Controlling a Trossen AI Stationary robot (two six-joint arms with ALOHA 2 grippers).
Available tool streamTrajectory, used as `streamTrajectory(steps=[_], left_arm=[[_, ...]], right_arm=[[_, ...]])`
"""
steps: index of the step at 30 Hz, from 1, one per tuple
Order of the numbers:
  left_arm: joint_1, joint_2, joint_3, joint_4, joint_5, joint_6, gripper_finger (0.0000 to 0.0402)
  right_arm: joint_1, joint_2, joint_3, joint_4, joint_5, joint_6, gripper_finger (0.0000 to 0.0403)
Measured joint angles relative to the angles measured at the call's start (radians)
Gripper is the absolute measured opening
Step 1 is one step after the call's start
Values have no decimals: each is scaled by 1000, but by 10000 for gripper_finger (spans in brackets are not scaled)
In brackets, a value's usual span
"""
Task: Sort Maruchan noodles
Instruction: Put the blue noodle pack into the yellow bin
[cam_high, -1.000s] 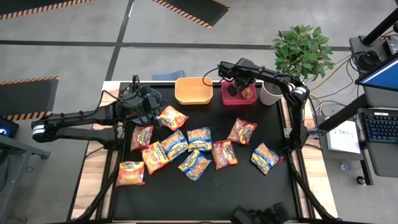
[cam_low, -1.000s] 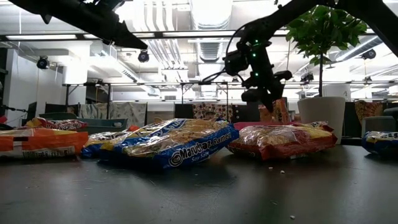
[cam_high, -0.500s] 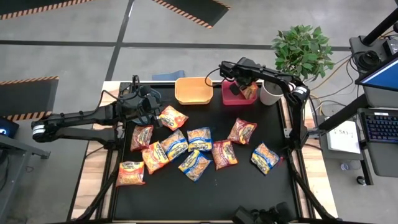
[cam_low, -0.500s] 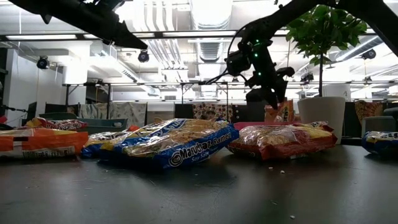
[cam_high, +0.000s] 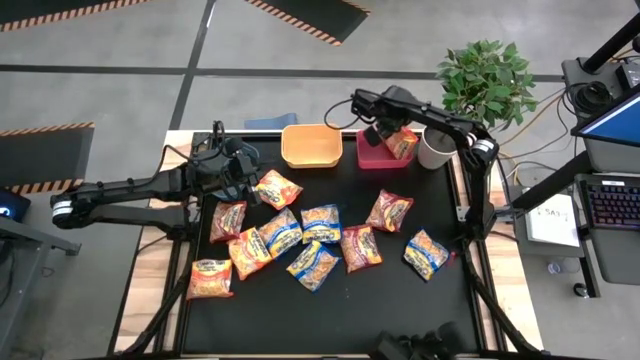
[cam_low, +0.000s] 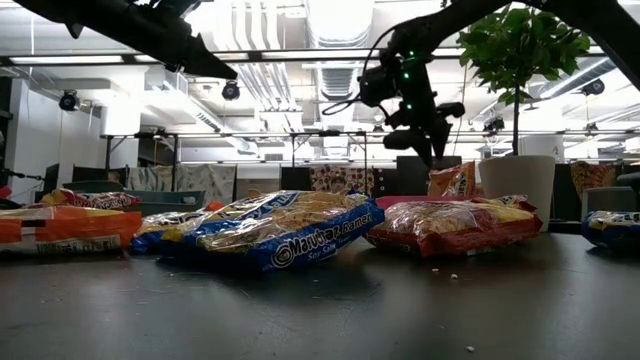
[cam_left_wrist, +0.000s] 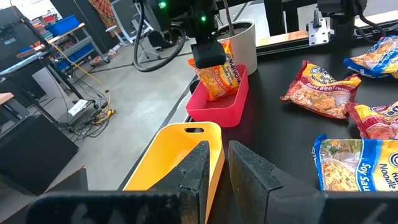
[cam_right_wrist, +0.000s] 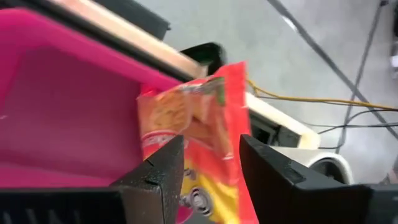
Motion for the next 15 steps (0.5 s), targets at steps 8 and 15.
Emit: streamTrajectory(steps=[8,15], left_arm=[[0,0,0,0,0,0,45],[0,0,0,1,1,-1,45]], right_arm=[[93,-8,-1,29,-21,-45,92],[245,-43,-16,93,-158,-184,48]])
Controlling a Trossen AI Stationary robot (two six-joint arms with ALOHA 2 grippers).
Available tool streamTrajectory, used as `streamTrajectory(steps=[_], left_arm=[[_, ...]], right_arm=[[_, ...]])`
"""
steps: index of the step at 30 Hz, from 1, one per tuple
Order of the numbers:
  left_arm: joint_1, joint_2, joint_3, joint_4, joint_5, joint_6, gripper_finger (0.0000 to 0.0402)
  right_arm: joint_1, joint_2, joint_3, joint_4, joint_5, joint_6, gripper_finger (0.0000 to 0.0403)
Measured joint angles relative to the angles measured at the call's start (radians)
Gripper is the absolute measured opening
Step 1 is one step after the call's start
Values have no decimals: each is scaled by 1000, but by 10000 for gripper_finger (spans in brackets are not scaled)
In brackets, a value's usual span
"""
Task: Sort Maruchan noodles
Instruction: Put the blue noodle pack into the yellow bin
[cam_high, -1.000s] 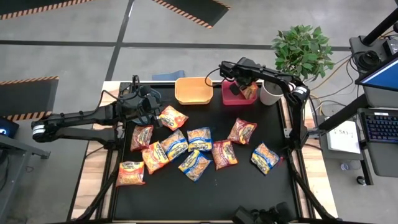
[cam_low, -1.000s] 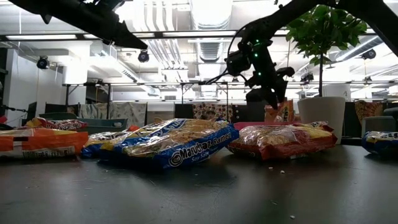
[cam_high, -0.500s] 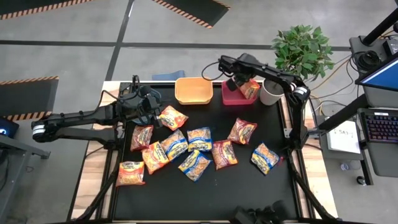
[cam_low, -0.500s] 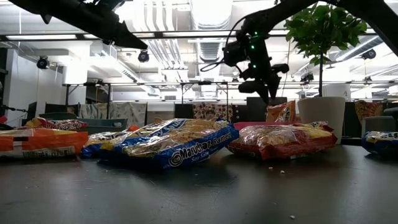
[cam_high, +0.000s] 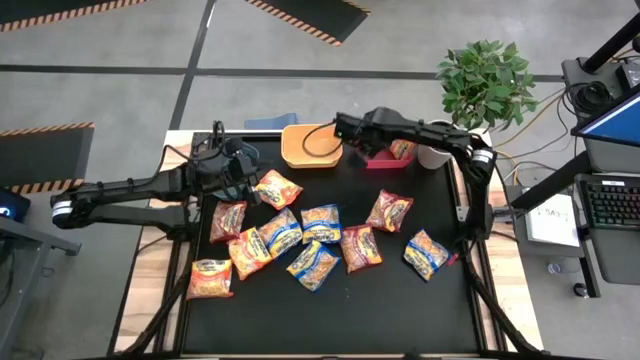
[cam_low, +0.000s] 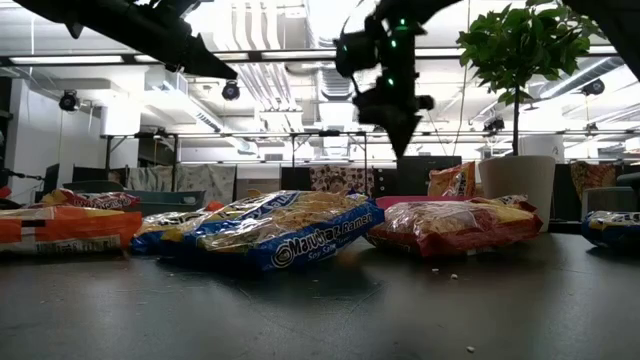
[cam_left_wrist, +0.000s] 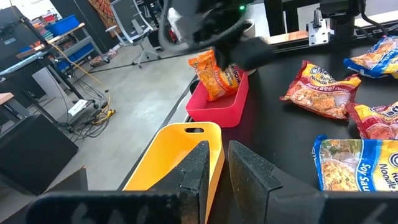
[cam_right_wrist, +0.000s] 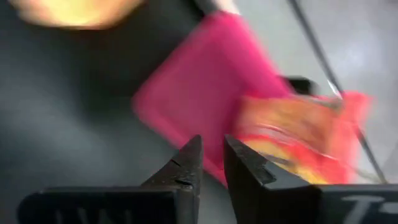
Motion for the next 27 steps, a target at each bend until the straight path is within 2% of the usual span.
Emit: streamTrajectory(steps=[4,7,12,20,25,27], left_arm=[[0,2,0,2,1,-18,45],[0,8,0,2,1,-46,45],[0,28,0,0,2,-96,45],[-1,89,0,0,16,-209,45],[-26,130,0,-1,149,-335,45],[-52,144,0,-4,169,-376,45]], right_arm=[[91,-55,-74,175,-150,-128,34],[162,-113,-172,337,-205,-234,28],[235,-241,-380,599,-212,-310,27],[239,-489,-724,958,-209,-316,27],[238,-627,-932,1292,-208,-392,27],[238,-660,-994,1399,-201,-406,27]])
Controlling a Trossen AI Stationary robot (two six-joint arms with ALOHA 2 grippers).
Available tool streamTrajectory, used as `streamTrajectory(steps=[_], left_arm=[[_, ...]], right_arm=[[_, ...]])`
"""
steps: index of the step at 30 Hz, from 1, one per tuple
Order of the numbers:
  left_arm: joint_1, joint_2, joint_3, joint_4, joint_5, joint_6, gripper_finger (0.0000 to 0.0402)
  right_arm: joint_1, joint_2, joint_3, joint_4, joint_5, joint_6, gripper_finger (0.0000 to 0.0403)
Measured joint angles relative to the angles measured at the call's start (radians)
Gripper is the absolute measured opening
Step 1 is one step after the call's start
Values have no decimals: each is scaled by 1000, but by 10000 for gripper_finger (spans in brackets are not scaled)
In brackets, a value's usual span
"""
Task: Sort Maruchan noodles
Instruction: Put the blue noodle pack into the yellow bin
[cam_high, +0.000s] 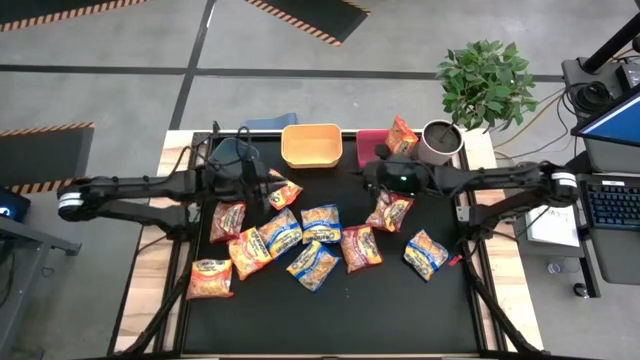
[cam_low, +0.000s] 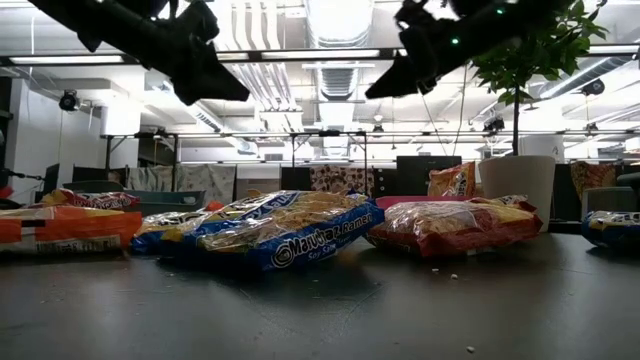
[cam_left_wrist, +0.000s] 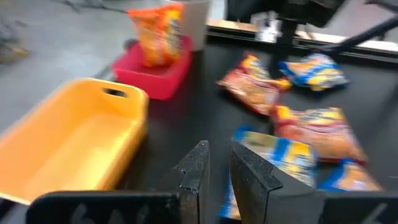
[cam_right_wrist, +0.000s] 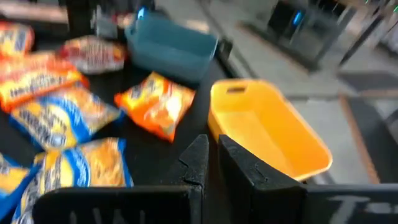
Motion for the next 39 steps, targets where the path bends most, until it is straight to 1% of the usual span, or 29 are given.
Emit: streamTrajectory(steps=[3,10,16,19,21,26,32,35,39], left_arm=[[-46,15,0,-4,0,-53,45],[-134,44,0,-40,0,-132,45],[-149,56,0,-105,-1,-191,45],[-150,65,0,-112,1,-210,45],[-150,72,0,-112,29,-228,45],[-172,101,0,-162,160,-334,45],[-211,181,0,-250,198,-512,45],[-211,211,0,-256,267,-515,50],[-207,221,0,-265,263,-455,80]], right_arm=[[0,-36,-54,67,0,-12,27],[0,-55,-72,62,1,-24,27],[0,-53,-72,64,1,-23,27],[0,-53,-72,63,1,-13,27],[0,-53,-72,64,1,-14,27],[0,-77,-72,75,28,-108,27],[0,-101,-70,70,30,-117,27],[0,-105,-70,60,29,-119,27],[0,-105,-71,59,27,-130,27]])
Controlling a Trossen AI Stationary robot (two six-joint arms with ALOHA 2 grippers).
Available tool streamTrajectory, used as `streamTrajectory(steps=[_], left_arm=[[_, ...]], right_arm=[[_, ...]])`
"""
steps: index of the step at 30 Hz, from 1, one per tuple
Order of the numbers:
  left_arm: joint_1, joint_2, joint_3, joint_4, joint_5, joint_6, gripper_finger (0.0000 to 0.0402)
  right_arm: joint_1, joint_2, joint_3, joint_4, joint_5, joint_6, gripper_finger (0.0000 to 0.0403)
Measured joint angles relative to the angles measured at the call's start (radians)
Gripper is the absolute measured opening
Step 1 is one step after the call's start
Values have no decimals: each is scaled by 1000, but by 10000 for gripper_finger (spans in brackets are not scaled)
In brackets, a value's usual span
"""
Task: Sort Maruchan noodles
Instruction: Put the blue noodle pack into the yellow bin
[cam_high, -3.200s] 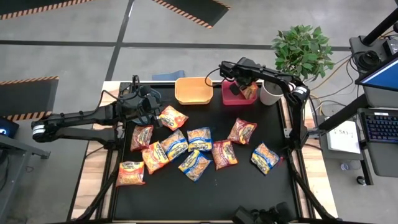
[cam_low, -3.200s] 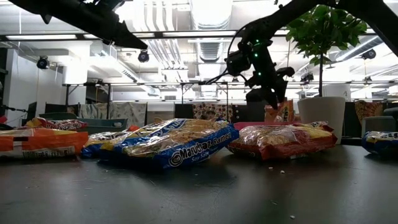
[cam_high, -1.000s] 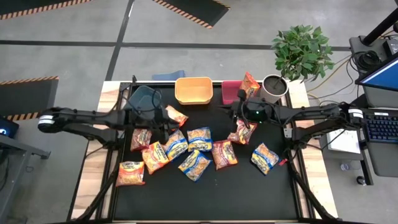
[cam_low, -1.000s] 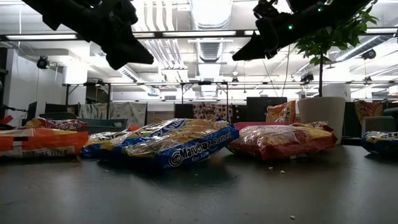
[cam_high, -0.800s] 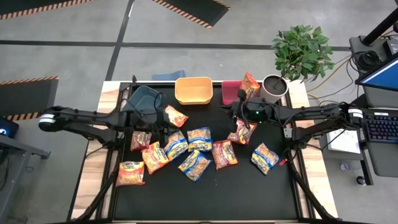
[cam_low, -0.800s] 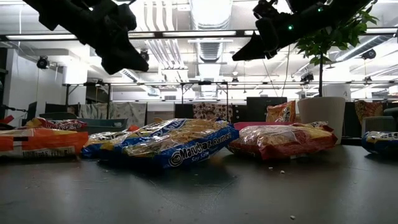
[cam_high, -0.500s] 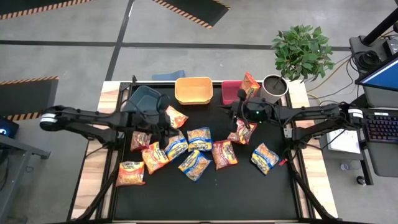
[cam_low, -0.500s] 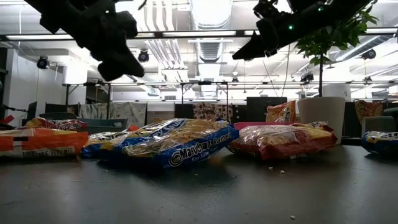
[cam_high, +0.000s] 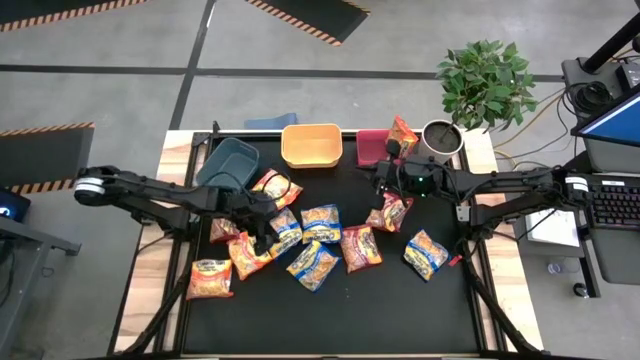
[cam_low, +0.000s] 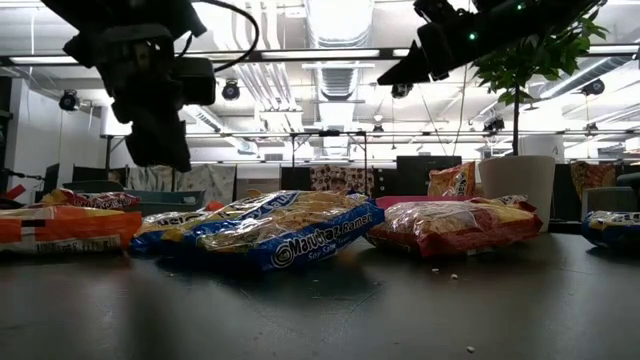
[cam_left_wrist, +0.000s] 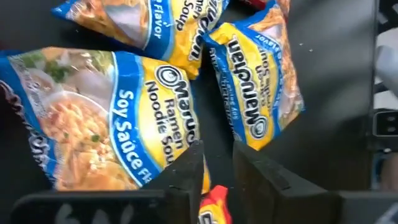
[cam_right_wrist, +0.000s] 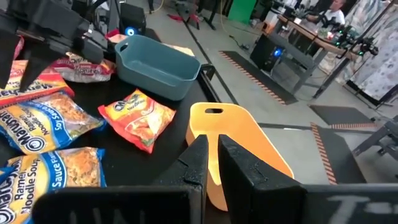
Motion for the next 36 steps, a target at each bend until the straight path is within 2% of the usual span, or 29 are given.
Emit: streamTrajectory(steps=[4,8,11,13,22,36], left_arm=[[10,1,0,-50,-41,20,139],[10,8,0,-111,-161,41,210],[13,35,0,-84,-169,96,249],[13,63,0,-33,-168,105,261],[45,159,0,-6,-170,180,246],[63,182,-11,24,-169,191,230]], right_arm=[[0,0,0,-23,0,-6,27],[0,0,0,-26,-1,-14,27],[0,0,0,-26,-1,-13,27],[0,0,0,-26,-1,-13,27],[0,1,-1,-45,-1,11,27],[0,2,-1,-82,-1,67,27]])
